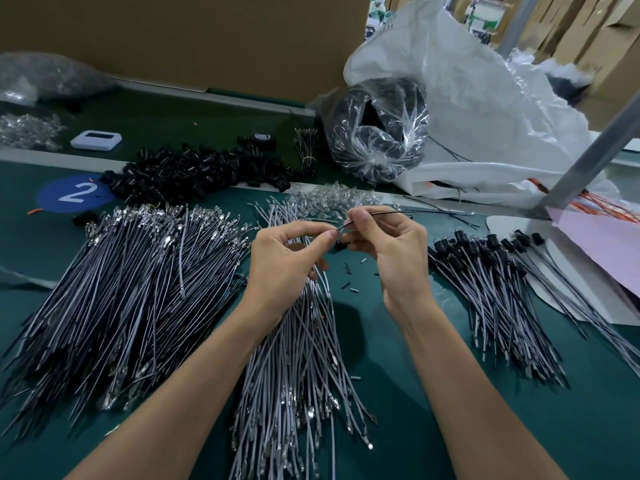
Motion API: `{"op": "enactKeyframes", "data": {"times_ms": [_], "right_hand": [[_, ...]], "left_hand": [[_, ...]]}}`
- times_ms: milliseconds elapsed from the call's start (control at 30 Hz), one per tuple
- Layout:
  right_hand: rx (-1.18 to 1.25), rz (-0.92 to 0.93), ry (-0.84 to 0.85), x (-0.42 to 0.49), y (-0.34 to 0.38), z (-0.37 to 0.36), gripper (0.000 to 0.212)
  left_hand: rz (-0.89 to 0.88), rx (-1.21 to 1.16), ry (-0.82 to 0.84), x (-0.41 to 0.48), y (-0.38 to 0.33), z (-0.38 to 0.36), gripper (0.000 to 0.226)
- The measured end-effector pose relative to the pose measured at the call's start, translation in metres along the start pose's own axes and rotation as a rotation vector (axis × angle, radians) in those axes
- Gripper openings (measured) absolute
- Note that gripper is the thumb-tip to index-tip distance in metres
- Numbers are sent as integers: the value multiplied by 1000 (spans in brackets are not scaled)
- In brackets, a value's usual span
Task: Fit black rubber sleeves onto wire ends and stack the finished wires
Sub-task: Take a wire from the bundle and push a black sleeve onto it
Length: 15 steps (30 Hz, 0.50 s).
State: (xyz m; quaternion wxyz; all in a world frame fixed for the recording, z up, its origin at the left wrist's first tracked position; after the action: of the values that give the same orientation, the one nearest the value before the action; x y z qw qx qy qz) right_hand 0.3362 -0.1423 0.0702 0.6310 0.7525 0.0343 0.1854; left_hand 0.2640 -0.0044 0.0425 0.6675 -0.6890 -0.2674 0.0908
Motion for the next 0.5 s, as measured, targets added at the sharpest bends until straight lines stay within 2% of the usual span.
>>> {"op": "enactKeyframes", "data": {"times_ms": [233, 367, 433, 500], "right_hand": [[-153, 87, -114, 0, 4, 10, 16], [-188, 104, -132, 0, 4, 11, 13], [-175, 127, -195, 0, 9, 16, 5], [-171, 201, -380, -5, 21, 33, 27]], "left_hand": [[-38, 136, 180, -4, -2, -16, 5], [-52, 125, 138, -4, -2, -12, 7], [-43, 107, 95, -2, -1, -8, 10], [-20, 75, 63, -1, 1, -5, 10]]}}
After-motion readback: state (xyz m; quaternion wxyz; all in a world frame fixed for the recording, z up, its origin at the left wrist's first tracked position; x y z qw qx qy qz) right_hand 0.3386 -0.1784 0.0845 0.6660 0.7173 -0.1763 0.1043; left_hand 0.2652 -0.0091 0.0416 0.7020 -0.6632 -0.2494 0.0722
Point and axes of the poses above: each hand's wrist, its own x-axis towards the middle knuckle, its own z-axis out of the back of the hand, y = z × x, the point moved 8 cm from there along x, towards the middle knuckle
